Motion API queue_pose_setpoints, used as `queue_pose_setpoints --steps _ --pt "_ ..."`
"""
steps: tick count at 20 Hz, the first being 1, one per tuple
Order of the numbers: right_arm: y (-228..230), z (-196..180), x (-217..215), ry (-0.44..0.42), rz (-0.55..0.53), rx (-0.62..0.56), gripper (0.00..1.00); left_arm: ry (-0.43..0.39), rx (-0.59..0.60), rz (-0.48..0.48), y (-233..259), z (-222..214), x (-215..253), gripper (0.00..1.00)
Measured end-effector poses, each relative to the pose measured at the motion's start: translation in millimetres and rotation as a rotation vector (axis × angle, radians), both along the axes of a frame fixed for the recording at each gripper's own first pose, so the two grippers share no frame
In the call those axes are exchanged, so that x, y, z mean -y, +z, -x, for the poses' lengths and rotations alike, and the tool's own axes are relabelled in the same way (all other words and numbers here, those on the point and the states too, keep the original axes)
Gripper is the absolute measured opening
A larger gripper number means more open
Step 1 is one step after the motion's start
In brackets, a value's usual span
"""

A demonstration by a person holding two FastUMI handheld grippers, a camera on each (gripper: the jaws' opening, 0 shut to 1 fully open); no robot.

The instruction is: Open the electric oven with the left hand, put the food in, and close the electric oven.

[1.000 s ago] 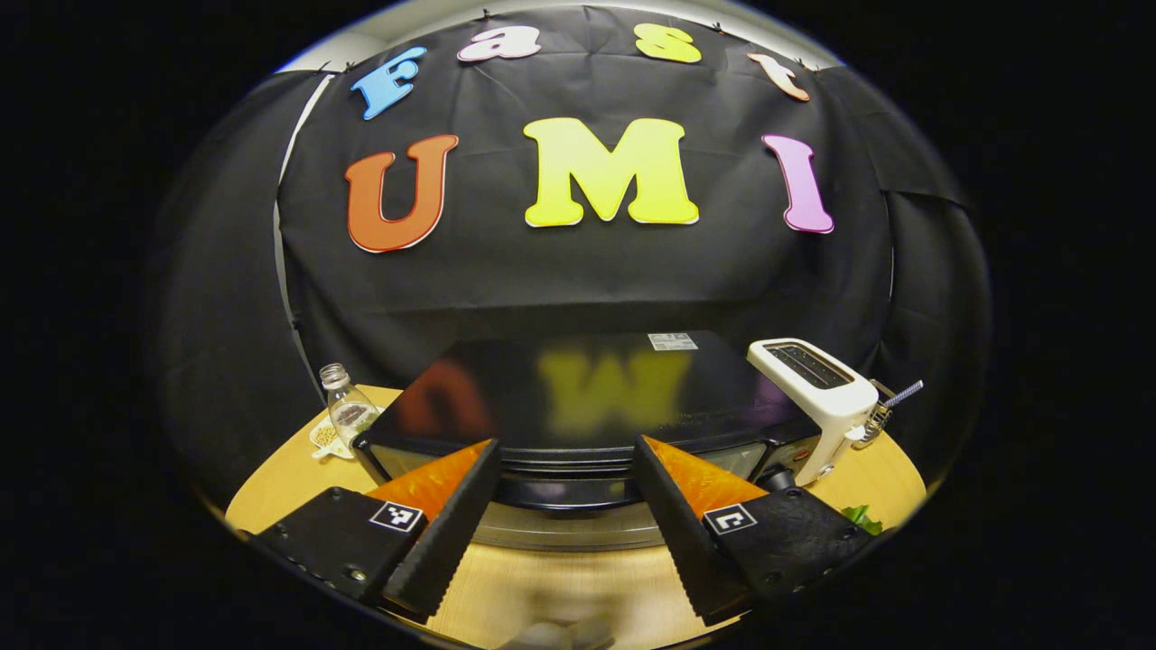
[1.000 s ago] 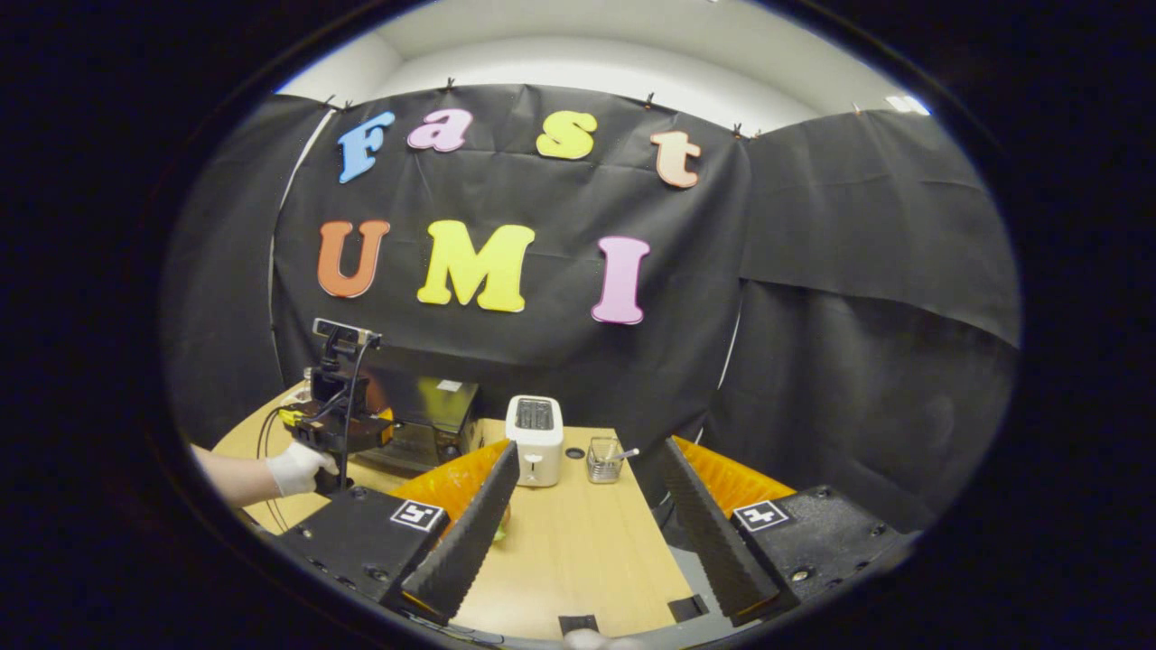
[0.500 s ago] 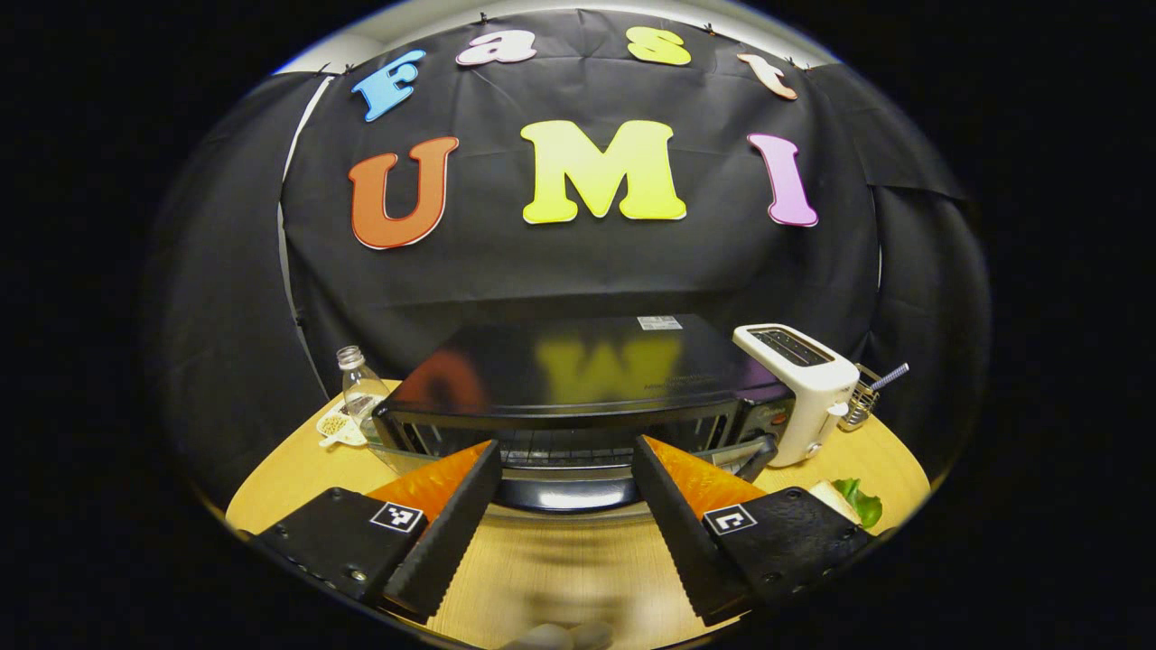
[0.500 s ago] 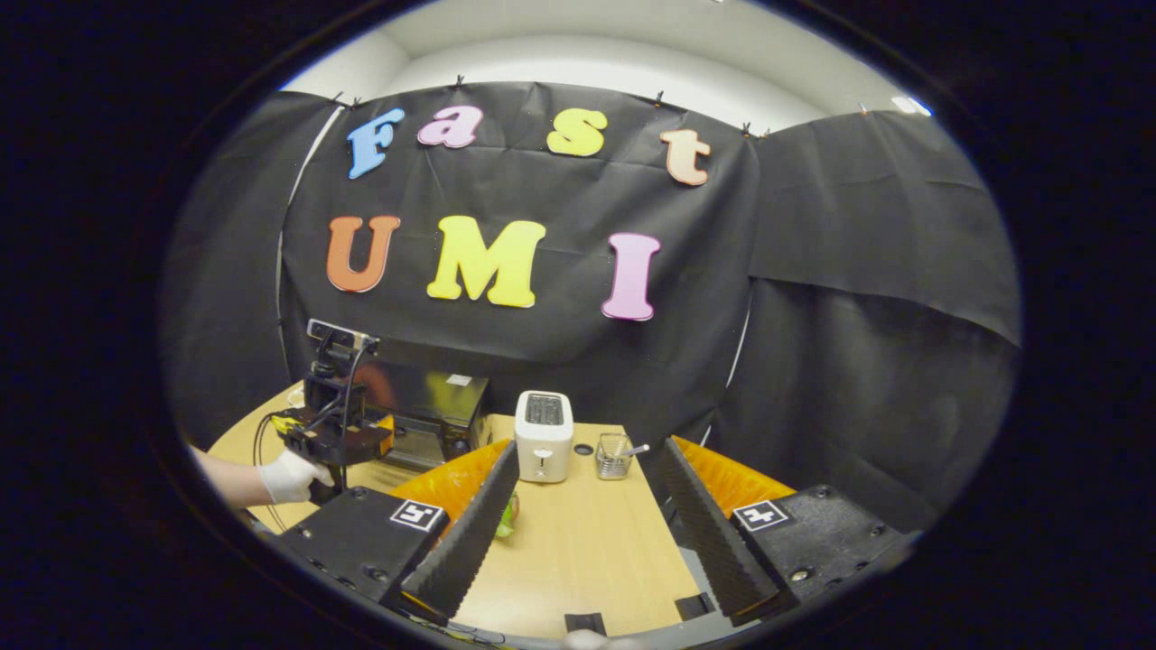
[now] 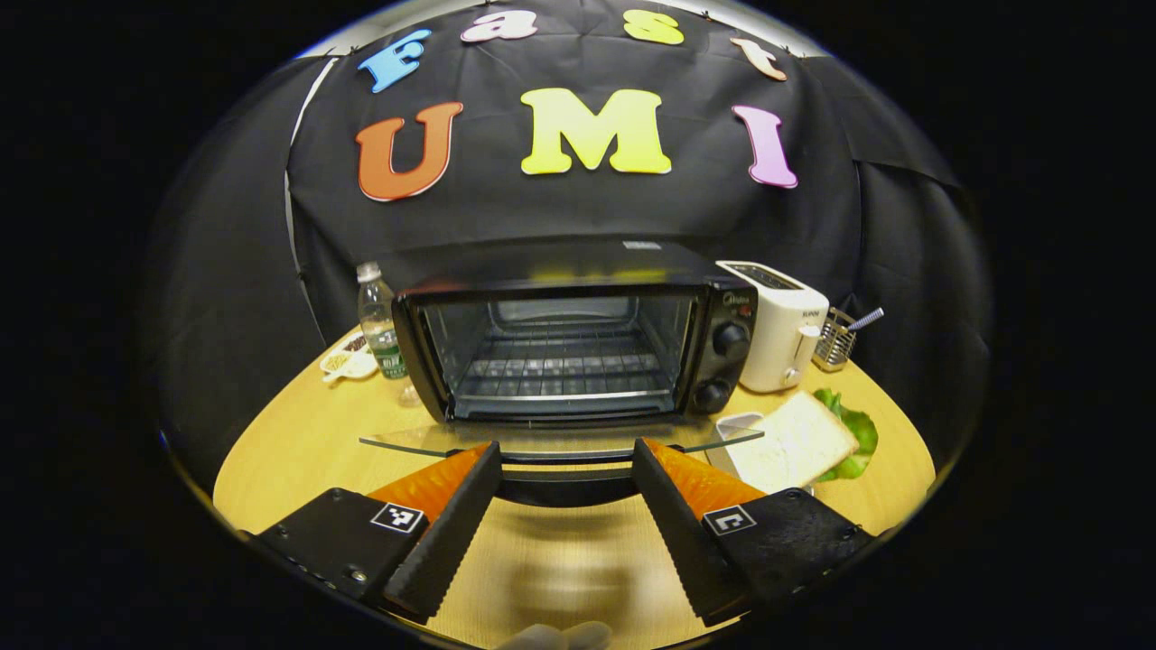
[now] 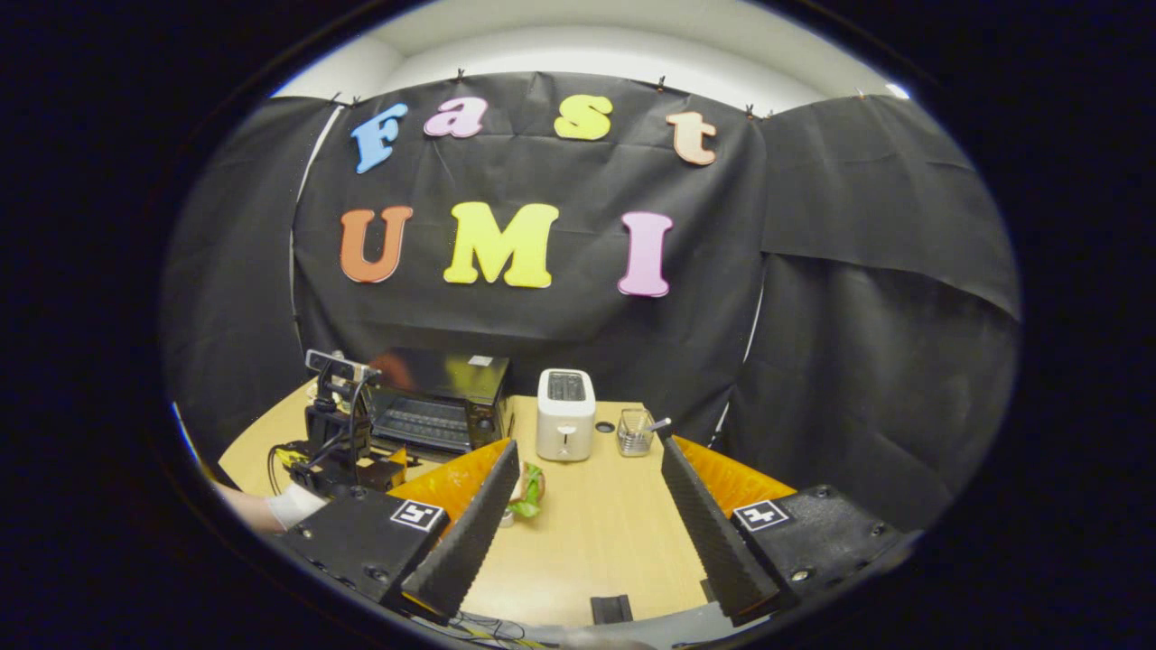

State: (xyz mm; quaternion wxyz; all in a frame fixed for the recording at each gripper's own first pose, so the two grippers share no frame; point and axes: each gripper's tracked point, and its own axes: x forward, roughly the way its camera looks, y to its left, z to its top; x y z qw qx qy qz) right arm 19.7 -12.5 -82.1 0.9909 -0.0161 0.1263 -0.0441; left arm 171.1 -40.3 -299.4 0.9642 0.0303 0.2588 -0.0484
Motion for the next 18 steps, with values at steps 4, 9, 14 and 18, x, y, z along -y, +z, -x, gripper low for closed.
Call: queue_pose_setpoints --steps 4,9,14,18 --pt "-4.8 9.0 -4.0 -0.013 -0.001 -0.007 0.94 0.001 -0.071 -0.011 -19.5 17.0 -5.5 0.97" --pt "-18.6 24.7 2.1 -0.058 -0.002 -0.032 0.94 -0.012 -0.141 -0.032 -44.7 27.1 -7.3 0.98" --pt "-40.5 38.1 9.0 -0.101 -0.029 -0.069 1.00 0.009 -0.248 -0.009 -73.9 34.8 -14.1 0.96" --pt "-54.6 38.8 13.8 -0.106 -0.053 -0.087 1.00 0.003 -0.231 -0.013 -69.6 33.6 -12.2 0.96"
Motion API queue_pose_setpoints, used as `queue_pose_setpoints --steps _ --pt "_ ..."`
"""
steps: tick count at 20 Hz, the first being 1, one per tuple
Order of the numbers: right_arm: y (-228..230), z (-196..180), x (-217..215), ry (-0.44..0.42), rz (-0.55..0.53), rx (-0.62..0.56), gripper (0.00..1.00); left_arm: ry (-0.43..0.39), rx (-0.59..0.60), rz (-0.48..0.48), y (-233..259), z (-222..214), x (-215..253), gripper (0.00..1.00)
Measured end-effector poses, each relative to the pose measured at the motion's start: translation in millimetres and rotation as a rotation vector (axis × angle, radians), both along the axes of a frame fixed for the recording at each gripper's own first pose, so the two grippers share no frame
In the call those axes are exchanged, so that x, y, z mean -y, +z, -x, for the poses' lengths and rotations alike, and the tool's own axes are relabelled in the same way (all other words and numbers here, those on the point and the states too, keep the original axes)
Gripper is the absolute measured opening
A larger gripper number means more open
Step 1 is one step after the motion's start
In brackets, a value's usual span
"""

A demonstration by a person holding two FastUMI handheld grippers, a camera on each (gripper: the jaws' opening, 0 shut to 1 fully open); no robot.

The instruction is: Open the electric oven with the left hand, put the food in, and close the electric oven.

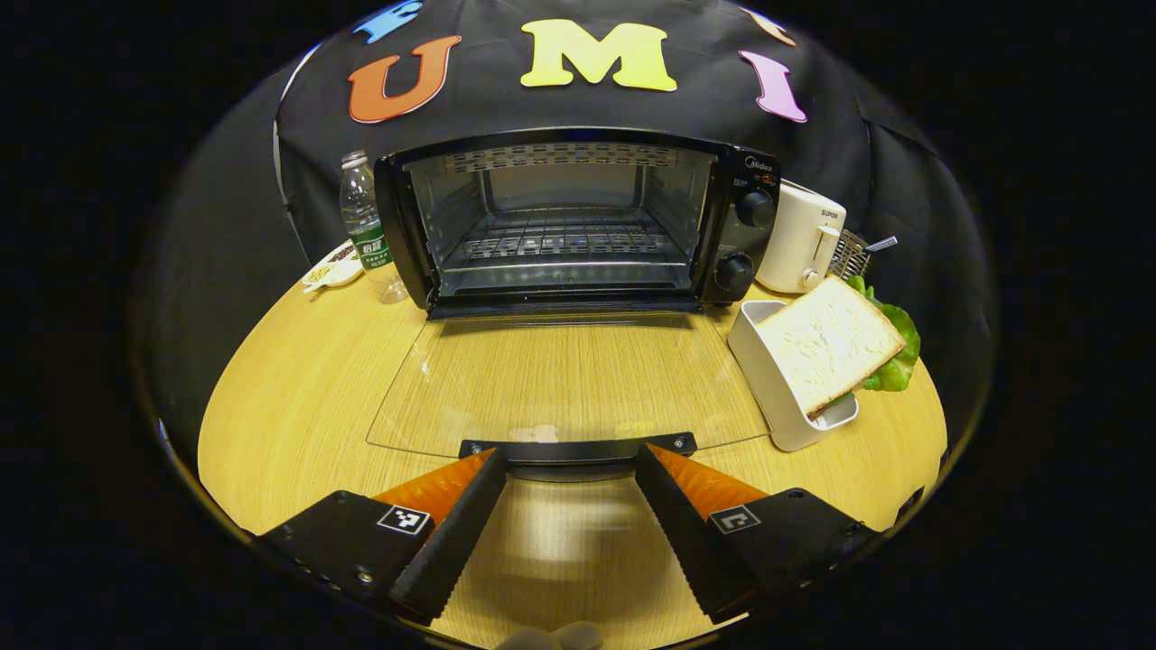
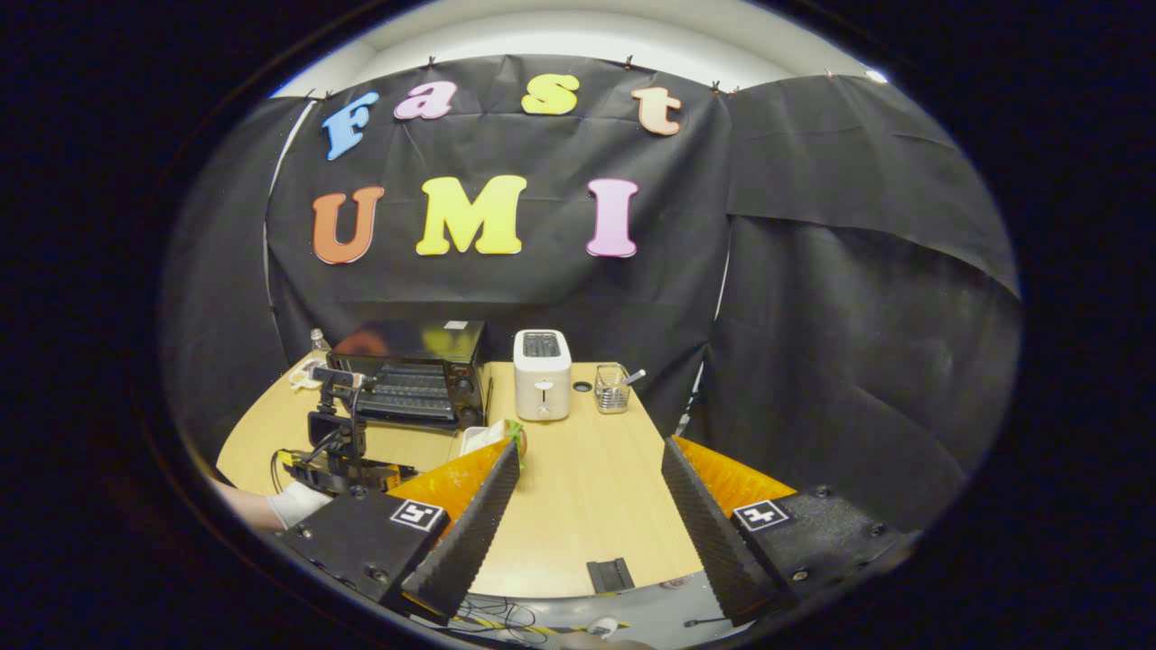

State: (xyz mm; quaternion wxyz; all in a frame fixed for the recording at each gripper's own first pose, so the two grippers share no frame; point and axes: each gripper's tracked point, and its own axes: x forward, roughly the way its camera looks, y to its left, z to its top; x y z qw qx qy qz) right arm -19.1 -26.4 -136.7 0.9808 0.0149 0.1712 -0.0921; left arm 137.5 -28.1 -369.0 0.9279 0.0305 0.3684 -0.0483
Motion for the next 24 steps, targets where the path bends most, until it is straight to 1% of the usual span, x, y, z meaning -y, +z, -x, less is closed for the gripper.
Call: queue_pose_setpoints --steps 2,4,5,6,7,8,9,10,11,12,13,14,19,20,21,22,23,24 --pt "-10.9 -8.7 2.9 0.018 -0.020 -0.013 1.00 -0.011 0.043 0.044 15.4 -1.4 4.0 0.96" --pt "-26.1 -24.7 4.4 0.053 -0.018 -0.029 1.00 -0.013 0.099 0.041 35.8 1.4 -2.5 0.96" --pt "-37.3 -34.7 3.6 0.080 -0.011 -0.043 0.94 -0.011 0.133 0.037 52.7 6.4 -8.6 0.96" --pt "-51.0 -46.6 2.6 0.113 -0.013 -0.060 0.94 -0.005 0.172 0.040 73.2 11.9 -15.2 0.96" --pt "-63.5 -60.7 -2.3 0.156 -0.027 -0.071 1.00 0.004 0.209 0.047 93.0 18.4 -21.1 0.96" --pt "-76.3 -74.9 -8.3 0.200 -0.048 -0.082 1.00 0.018 0.247 0.056 115.1 25.2 -28.0 0.96" --pt "-90.5 -89.3 -13.3 0.238 -0.076 -0.101 0.94 0.029 0.280 0.064 137.6 33.3 -35.2 0.96" --pt "-106.3 -103.9 -18.7 0.279 -0.107 -0.111 1.00 0.042 0.313 0.066 158.6 41.5 -40.7 0.96" --pt "-120.2 -119.2 -24.2 0.315 -0.133 -0.131 0.94 0.059 0.347 0.062 180.6 49.2 -47.2 0.95" --pt "-135.4 -133.6 -29.3 0.353 -0.154 -0.149 1.00 0.073 0.374 0.056 201.2 57.7 -52.2 0.95" --pt "-148.7 -148.6 -33.3 0.384 -0.178 -0.167 0.94 0.089 0.408 0.047 221.8 65.5 -55.6 0.95" --pt "-160.7 -163.7 -37.3 0.410 -0.206 -0.190 1.00 0.101 0.437 0.044 241.8 71.4 -57.1 0.95" --pt "-206.9 -227.3 -66.5 0.541 -0.385 -0.302 0.98 0.184 0.549 0.040 311.9 96.3 -53.3 0.95" --pt "-212.8 -236.2 -71.7 0.564 -0.415 -0.322 0.86 0.210 0.560 0.032 321.1 99.2 -54.3 0.95" --pt "-217.2 -245.7 -75.8 0.578 -0.449 -0.342 0.97 0.232 0.568 0.026 328.8 102.8 -55.1 0.95" --pt "-221.4 -256.1 -80.5 0.586 -0.492 -0.356 0.97 0.256 0.576 0.015 336.6 105.8 -55.1 0.95" --pt "-226.1 -264.6 -82.4 0.590 -0.526 -0.375 0.84 0.277 0.579 0.005 340.3 109.4 -56.2 0.95" --pt "-232.0 -270.7 -83.5 0.591 -0.553 -0.398 0.94 0.299 0.578 -0.007 343.1 112.0 -56.7 0.95"
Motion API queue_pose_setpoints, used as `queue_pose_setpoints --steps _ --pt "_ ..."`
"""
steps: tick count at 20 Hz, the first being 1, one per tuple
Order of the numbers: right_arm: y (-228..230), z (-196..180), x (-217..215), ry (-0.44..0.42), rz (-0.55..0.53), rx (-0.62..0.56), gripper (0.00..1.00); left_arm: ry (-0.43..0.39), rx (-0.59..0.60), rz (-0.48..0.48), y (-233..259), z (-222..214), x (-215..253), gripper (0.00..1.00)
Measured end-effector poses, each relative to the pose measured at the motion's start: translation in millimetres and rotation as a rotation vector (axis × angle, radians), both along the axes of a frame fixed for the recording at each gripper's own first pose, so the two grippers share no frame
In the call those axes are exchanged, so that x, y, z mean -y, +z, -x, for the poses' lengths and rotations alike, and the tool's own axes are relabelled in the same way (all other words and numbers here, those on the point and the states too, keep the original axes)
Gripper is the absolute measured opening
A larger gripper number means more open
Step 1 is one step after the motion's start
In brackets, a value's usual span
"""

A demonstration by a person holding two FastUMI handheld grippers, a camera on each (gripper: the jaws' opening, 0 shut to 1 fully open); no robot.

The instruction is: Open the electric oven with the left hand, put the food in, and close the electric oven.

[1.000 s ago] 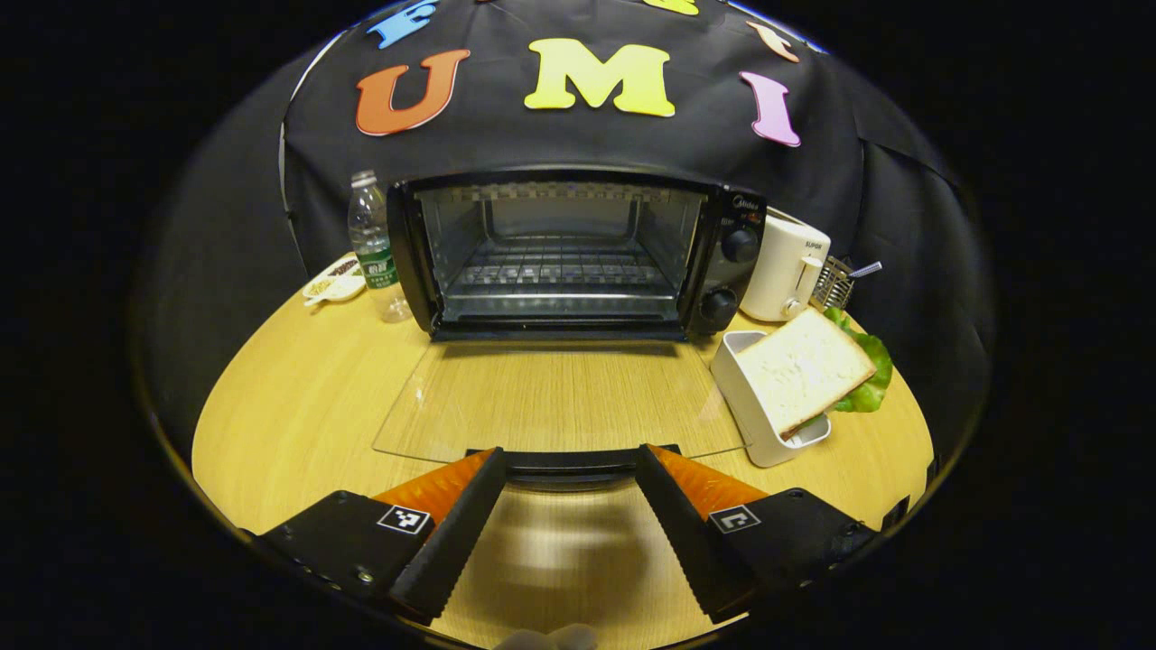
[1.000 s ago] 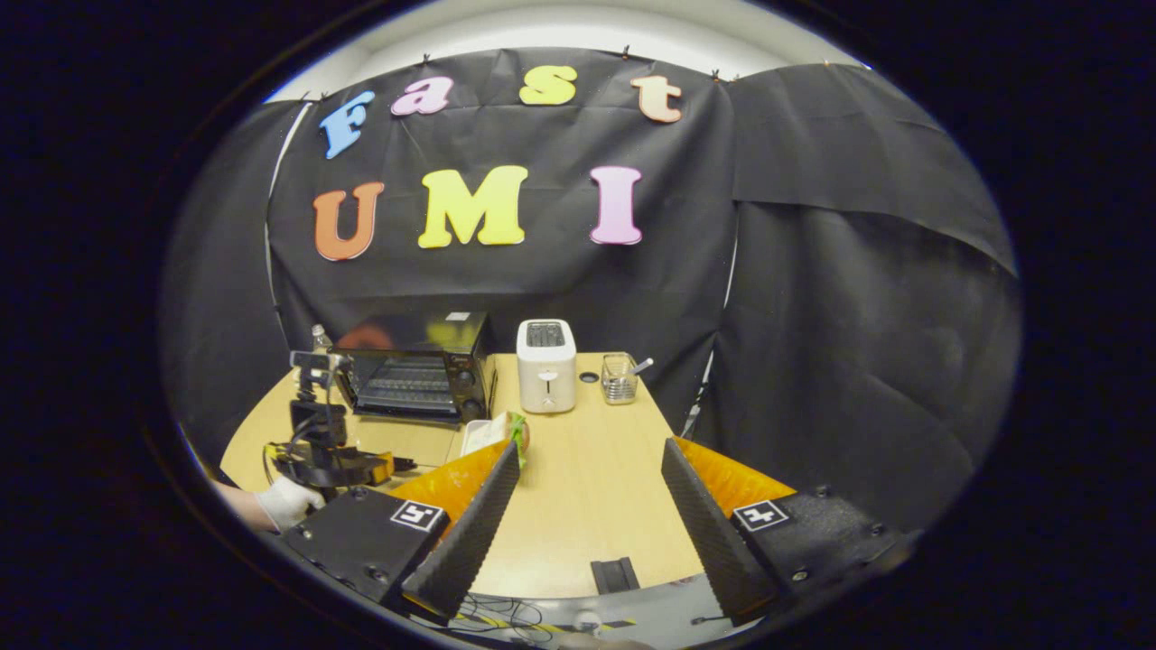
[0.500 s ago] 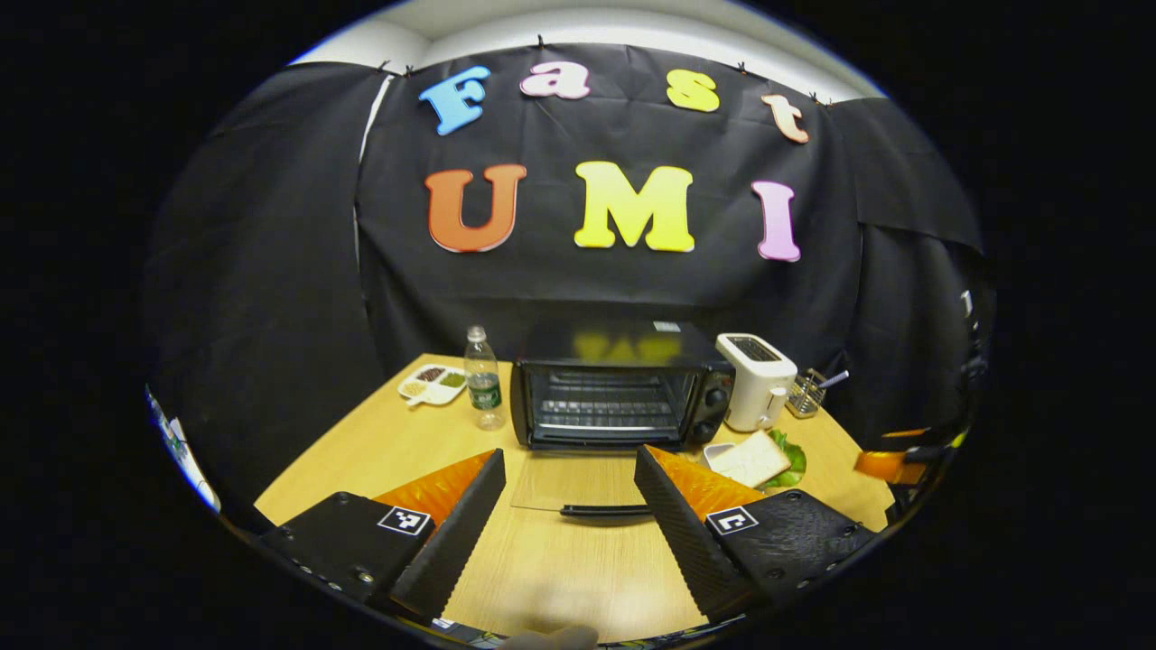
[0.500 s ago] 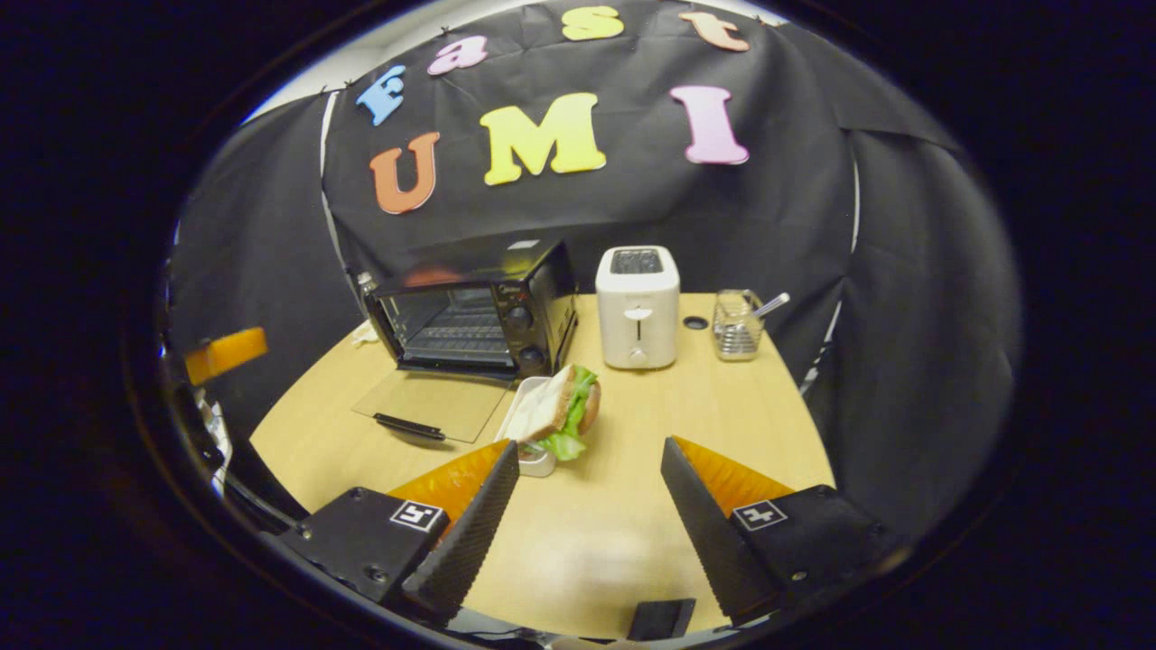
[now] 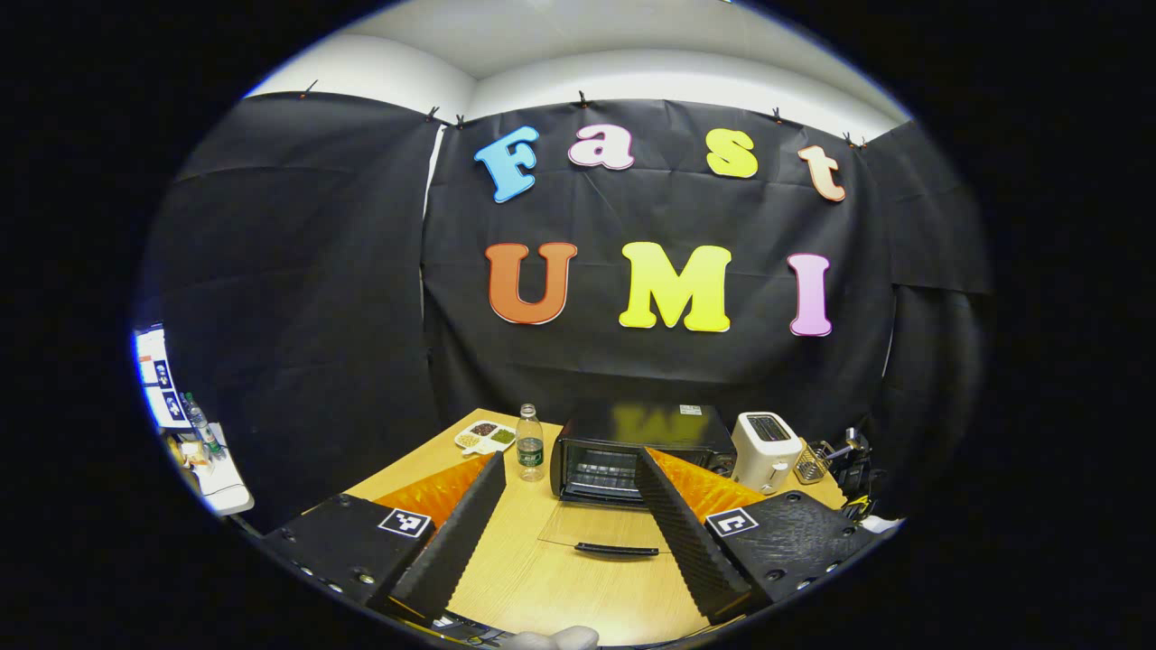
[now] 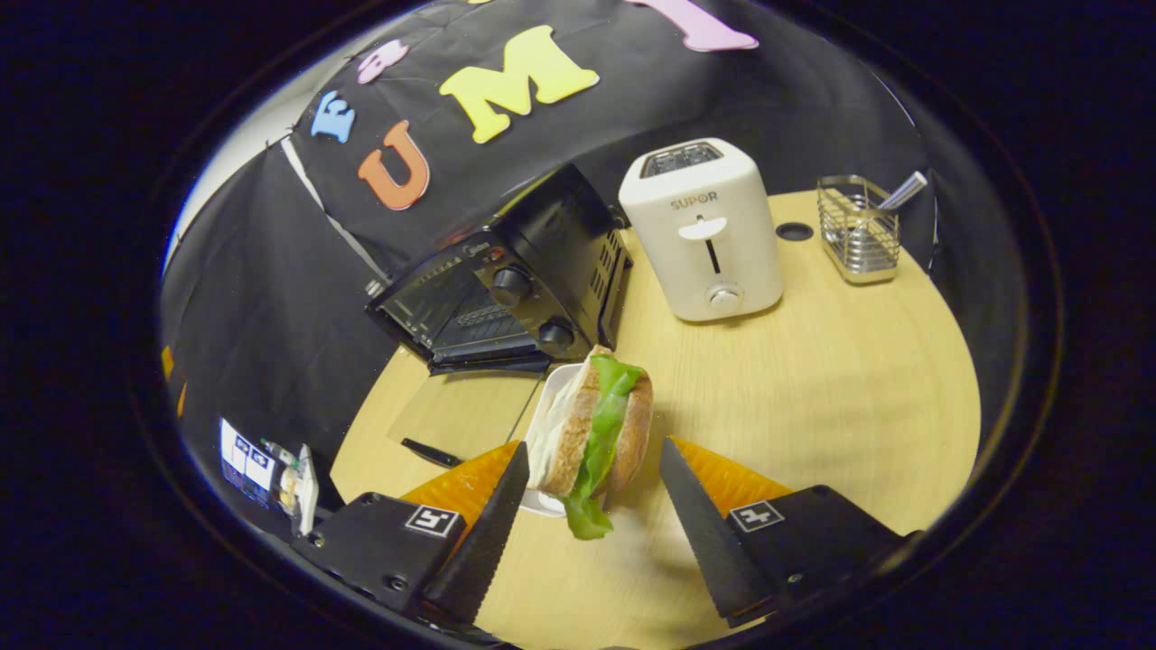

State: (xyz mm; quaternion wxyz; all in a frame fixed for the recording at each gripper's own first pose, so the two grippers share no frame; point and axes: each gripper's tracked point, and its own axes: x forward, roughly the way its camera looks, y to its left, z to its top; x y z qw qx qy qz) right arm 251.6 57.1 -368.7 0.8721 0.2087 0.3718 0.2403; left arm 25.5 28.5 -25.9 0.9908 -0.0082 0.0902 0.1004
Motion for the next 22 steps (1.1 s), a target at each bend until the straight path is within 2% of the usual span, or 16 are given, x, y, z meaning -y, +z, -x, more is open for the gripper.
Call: queue_pose_setpoints --steps 1,2,3,4,5,6,7,8,9,10,11,12,13,18,22 --pt "-2.3 -5.4 -1.3 0.010 -0.032 -0.026 0.80 0.017 -0.003 0.000 1.5 0.9 0.4 0.95" --pt "-2.9 -10.0 -3.1 0.012 -0.062 -0.050 0.91 0.034 -0.009 0.003 1.1 4.0 2.5 0.95" --pt "-1.4 -15.5 -4.3 0.013 -0.097 -0.064 0.88 0.046 -0.009 0.000 2.4 4.8 3.2 0.95" --pt "-1.1 -18.9 -5.4 0.011 -0.128 -0.075 0.81 0.056 -0.010 -0.003 2.0 5.4 3.7 0.95" --pt "0.4 -22.2 -7.2 0.009 -0.163 -0.090 0.65 0.063 -0.015 -0.003 0.5 7.1 4.4 0.95" --pt "-0.2 -24.1 -7.0 0.004 -0.183 -0.110 0.64 0.066 -0.019 -0.002 -1.0 9.1 6.7 0.95" --pt "2.4 -24.7 -7.9 0.005 -0.201 -0.117 0.51 0.067 -0.027 0.003 -2.9 9.7 8.7 0.95" --pt "6.2 -26.6 -7.6 0.001 -0.210 -0.115 0.46 0.062 -0.029 0.004 -2.8 8.8 10.7 0.95" --pt "9.8 -26.1 -8.2 -0.001 -0.213 -0.109 0.51 0.059 -0.034 0.002 -3.4 9.0 11.3 0.95" --pt "12.1 -21.9 -9.1 -0.003 -0.208 -0.101 0.36 0.050 -0.036 0.005 -4.2 7.9 12.3 0.95" --pt "16.3 -20.3 -9.3 -0.004 -0.205 -0.093 0.43 0.038 -0.031 0.006 -3.9 4.1 12.6 0.95" --pt "22.6 -18.8 -8.5 -0.011 -0.202 -0.080 0.31 0.020 -0.027 0.012 -3.7 0.9 12.8 0.95" --pt "30.3 -15.7 -6.9 -0.020 -0.197 -0.063 0.41 0.009 -0.027 0.014 -5.5 -2.8 12.0 0.95" --pt "93.8 5.8 -7.2 -0.097 -0.198 0.054 0.41 -0.072 -0.030 0.019 -21.1 -7.9 -5.3 0.95" --pt "144.6 21.6 -41.4 -0.220 -0.255 0.137 0.40 -0.161 -0.074 -0.016 -45.2 -10.4 -24.1 0.95"
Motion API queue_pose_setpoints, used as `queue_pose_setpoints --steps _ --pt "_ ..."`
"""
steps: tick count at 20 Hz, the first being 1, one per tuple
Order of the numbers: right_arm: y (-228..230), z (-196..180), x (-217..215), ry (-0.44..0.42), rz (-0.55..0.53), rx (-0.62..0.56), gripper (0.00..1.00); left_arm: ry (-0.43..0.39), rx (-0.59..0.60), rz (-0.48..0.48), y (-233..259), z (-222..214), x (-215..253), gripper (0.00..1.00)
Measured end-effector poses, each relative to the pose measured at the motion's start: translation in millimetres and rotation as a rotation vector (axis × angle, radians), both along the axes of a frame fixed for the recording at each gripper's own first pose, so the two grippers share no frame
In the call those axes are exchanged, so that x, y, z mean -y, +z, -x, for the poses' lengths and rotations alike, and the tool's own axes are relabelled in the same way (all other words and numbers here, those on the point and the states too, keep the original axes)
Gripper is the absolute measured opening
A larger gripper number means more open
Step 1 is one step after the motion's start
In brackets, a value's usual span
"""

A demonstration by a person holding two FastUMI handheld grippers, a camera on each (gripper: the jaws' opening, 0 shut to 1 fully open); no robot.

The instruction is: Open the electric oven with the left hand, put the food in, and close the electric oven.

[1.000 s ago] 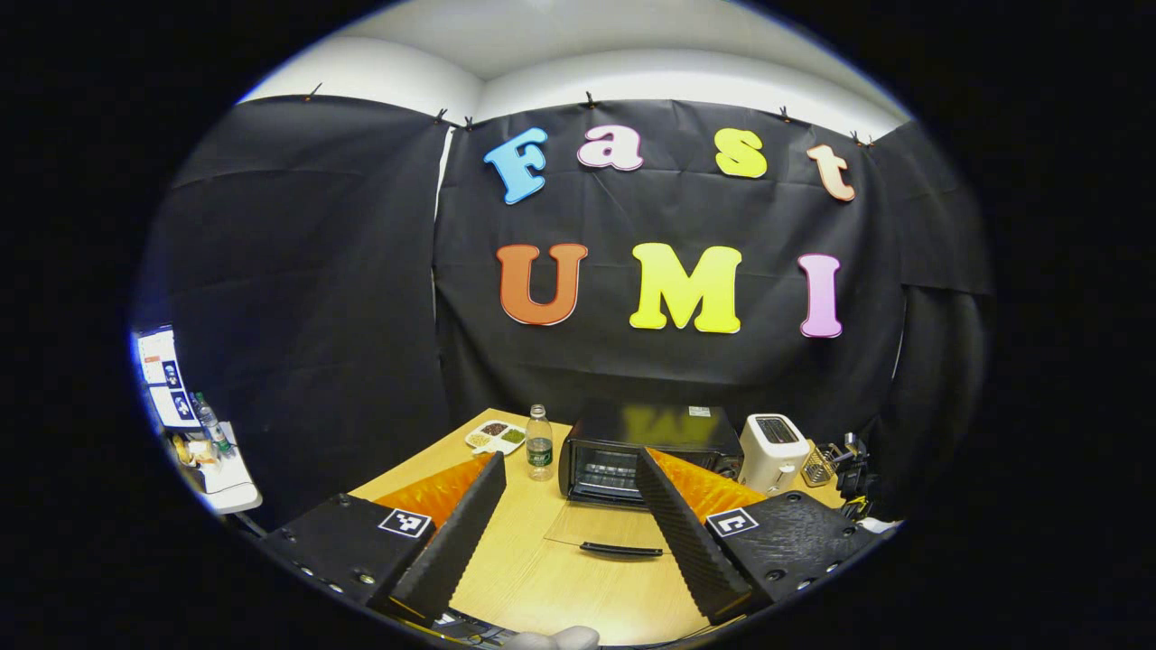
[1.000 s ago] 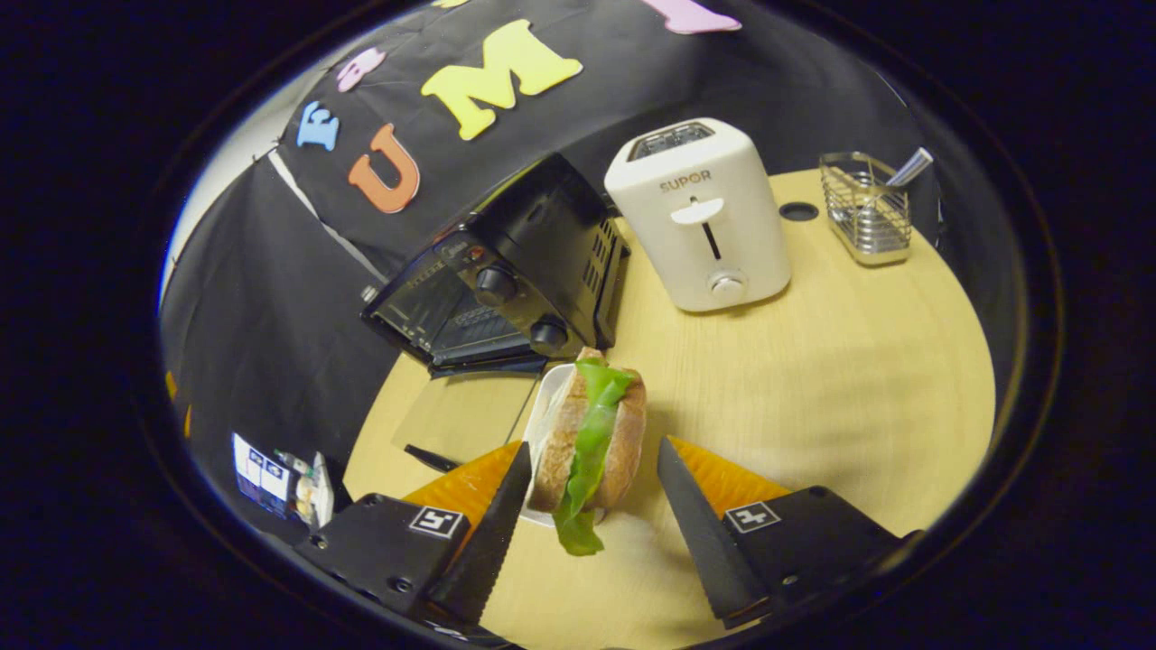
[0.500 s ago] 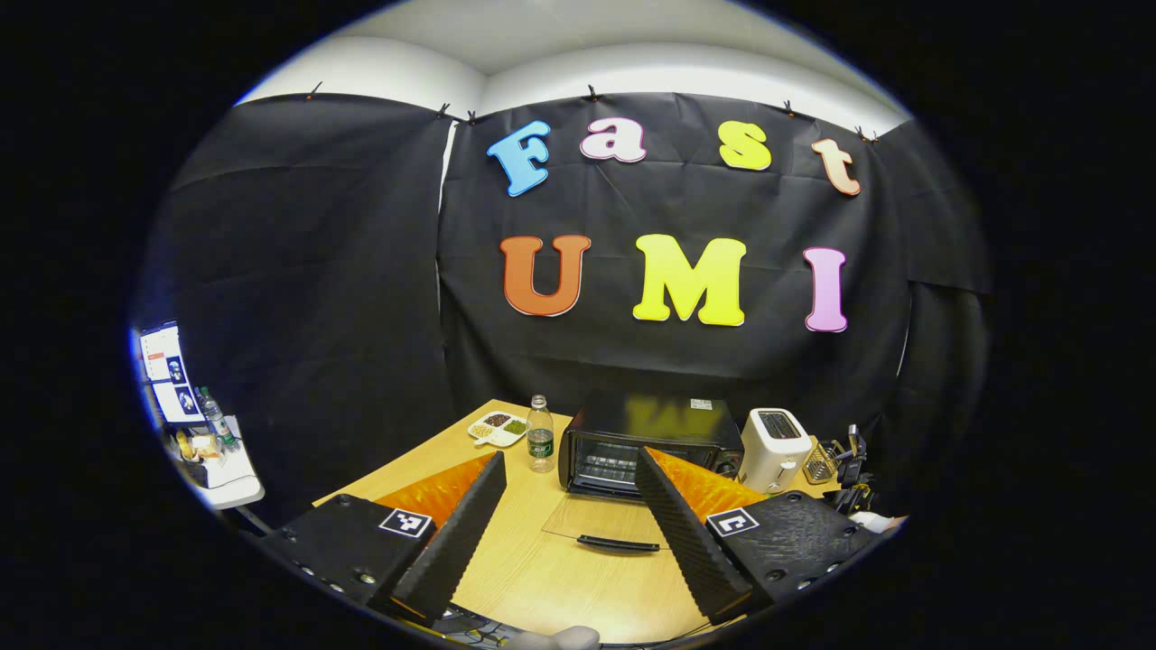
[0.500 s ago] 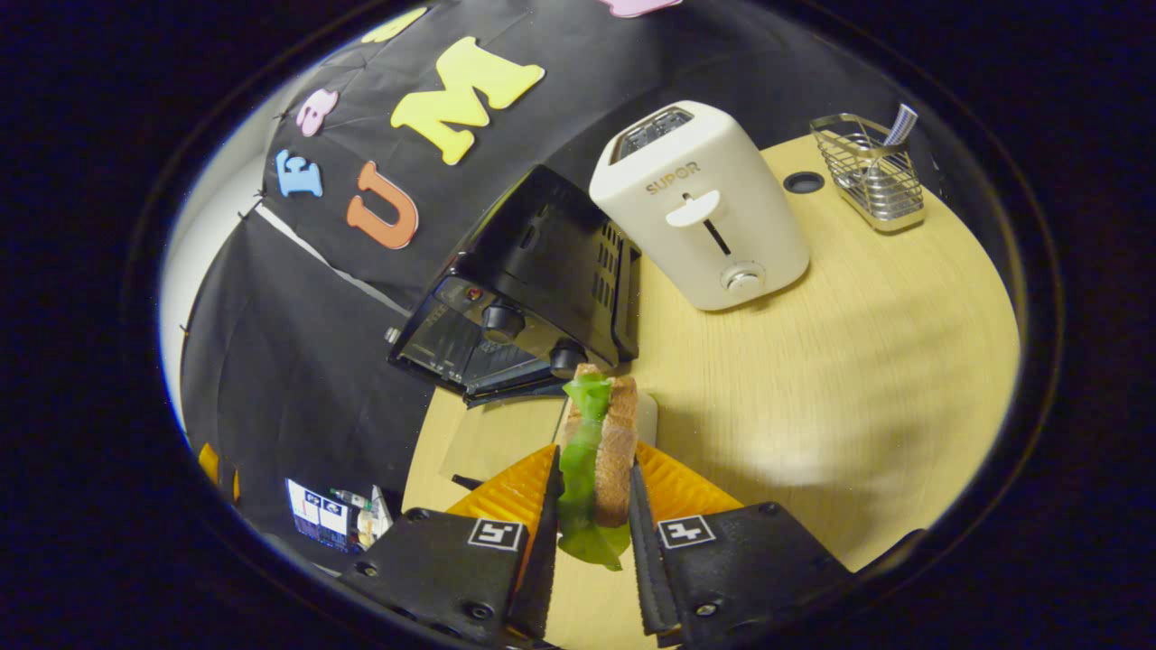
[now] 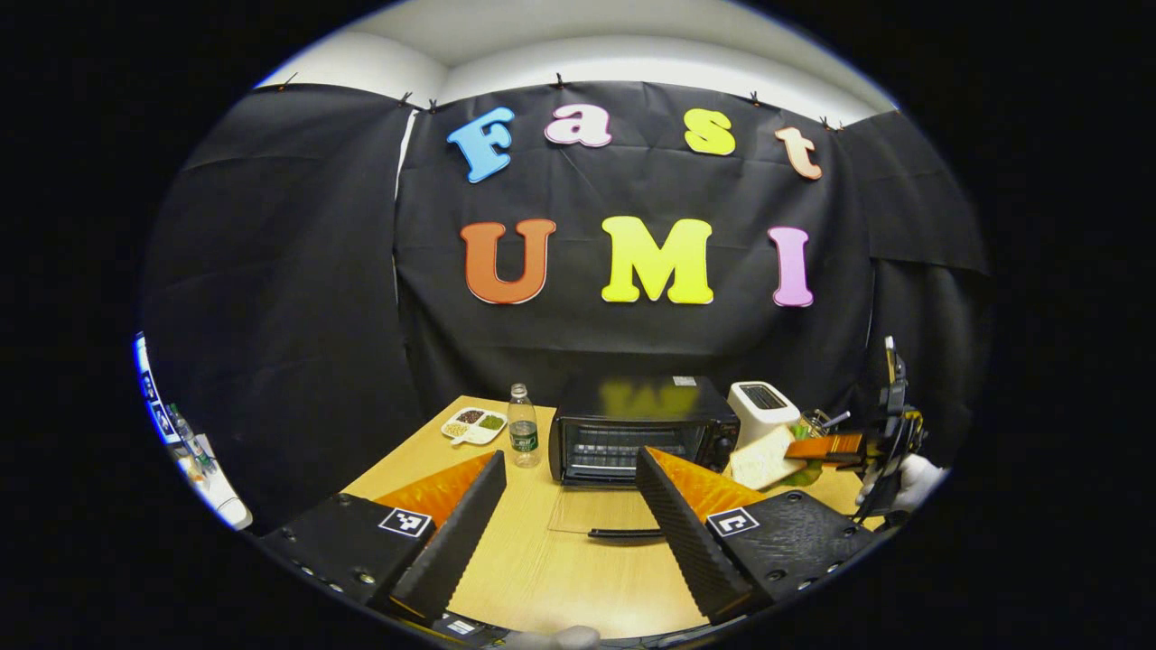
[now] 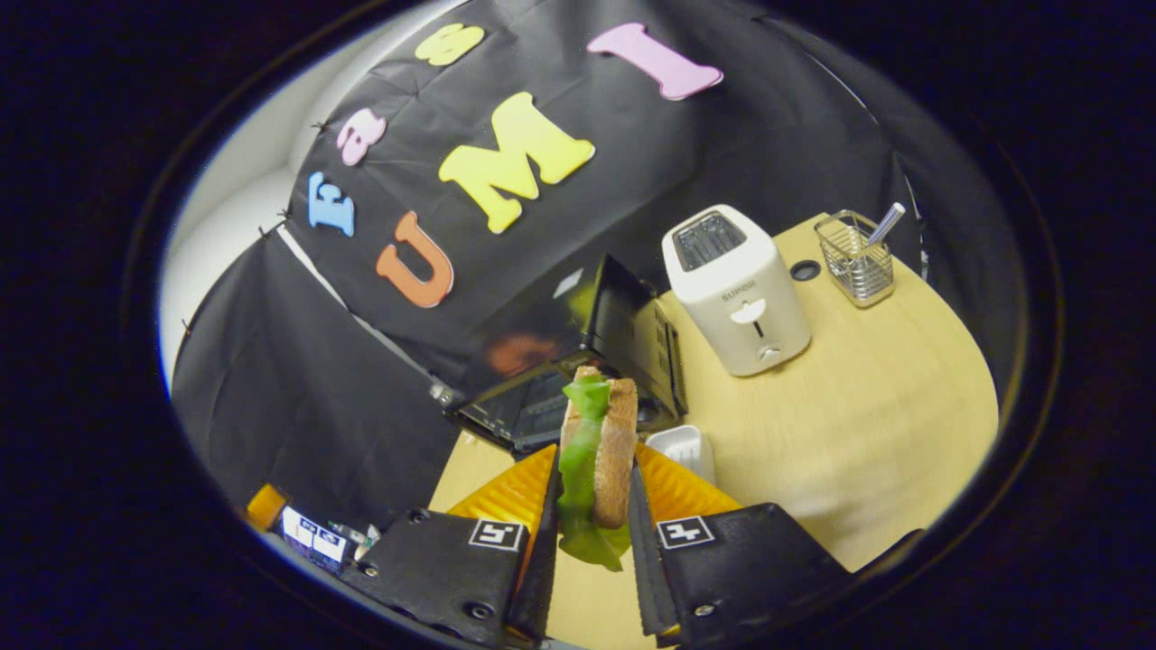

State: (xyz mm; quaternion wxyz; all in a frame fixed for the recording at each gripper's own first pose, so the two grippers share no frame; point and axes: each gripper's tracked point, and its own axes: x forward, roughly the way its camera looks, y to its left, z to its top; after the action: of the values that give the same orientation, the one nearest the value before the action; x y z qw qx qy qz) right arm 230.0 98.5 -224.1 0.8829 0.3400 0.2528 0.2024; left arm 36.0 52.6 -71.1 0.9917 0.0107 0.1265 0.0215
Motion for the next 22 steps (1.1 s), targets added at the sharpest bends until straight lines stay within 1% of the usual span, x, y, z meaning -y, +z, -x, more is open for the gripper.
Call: queue_pose_setpoints --steps 1,4,6,8,10,12,14,15,16,17,20,22 --pt "7.7 2.2 -13.7 -0.031 -0.025 0.010 0.40 -0.019 -0.005 0.006 -2.9 1.7 -5.4 0.95" --pt "11.3 4.9 -56.6 -0.136 -0.088 0.014 0.40 -0.073 -0.036 0.038 -9.6 5.4 -19.3 0.95" --pt "15.9 -2.0 -86.8 -0.241 -0.183 0.024 0.40 -0.111 -0.047 0.046 -8.4 4.2 -28.4 0.95" --pt "6.0 -16.3 -118.6 -0.330 -0.248 0.029 0.40 -0.136 -0.060 0.020 -8.8 4.7 -41.8 0.95" --pt "-12.9 -30.4 -154.4 -0.386 -0.316 -0.012 0.40 -0.150 -0.074 -0.016 -9.8 6.5 -56.6 0.95" --pt "-22.0 -43.3 -185.9 -0.419 -0.409 -0.052 0.40 -0.159 -0.082 -0.022 -8.9 7.5 -65.3 0.95" --pt "-33.5 -57.5 -208.8 -0.451 -0.449 -0.071 0.40 -0.166 -0.087 -0.024 -9.1 9.6 -70.5 0.95" --pt "-36.9 -65.5 -216.7 -0.456 -0.466 -0.079 0.40 -0.172 -0.087 -0.027 -10.2 9.5 -72.0 0.95" --pt "-38.2 -70.6 -221.1 -0.479 -0.494 -0.091 0.40 -0.179 -0.087 -0.035 -11.7 8.9 -74.0 0.95" --pt "-39.0 -79.6 -220.4 -0.511 -0.506 -0.086 0.40 -0.175 -0.099 -0.042 -15.6 8.9 -79.5 0.95" --pt "-46.0 -108.0 -221.3 -0.566 -0.530 -0.090 0.40 -0.166 -0.116 -0.028 -20.6 8.1 -88.8 0.95" --pt "-49.8 -124.7 -214.7 -0.609 -0.597 -0.105 0.40 -0.160 -0.120 -0.022 -21.4 7.5 -95.6 0.95"
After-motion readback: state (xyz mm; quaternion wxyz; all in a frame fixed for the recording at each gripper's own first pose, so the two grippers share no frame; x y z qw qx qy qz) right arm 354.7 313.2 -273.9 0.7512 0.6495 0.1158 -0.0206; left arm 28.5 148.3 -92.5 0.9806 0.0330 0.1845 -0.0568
